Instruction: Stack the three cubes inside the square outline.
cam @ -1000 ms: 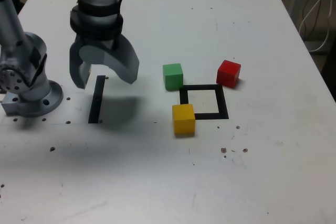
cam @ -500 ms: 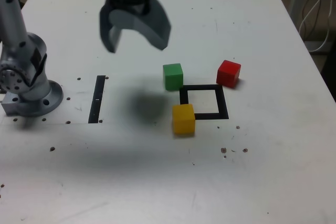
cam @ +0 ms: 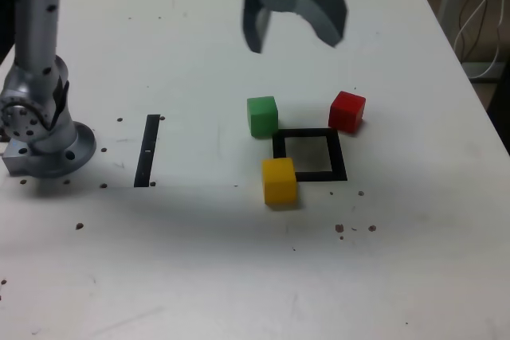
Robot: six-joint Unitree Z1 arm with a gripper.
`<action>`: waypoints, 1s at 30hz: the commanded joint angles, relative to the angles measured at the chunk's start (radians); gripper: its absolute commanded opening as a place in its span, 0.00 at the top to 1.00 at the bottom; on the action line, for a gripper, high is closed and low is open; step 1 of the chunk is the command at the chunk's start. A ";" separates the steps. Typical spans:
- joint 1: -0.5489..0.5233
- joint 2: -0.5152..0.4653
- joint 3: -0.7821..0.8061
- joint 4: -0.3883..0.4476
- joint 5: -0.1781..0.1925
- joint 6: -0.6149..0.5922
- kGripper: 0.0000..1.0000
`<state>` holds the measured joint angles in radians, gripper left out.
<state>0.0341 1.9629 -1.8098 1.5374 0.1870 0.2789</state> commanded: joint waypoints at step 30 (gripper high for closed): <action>-0.013 0.264 -0.116 -0.083 0.067 0.154 0.07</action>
<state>0.0227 2.2120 -1.9190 1.4566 0.2591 0.4297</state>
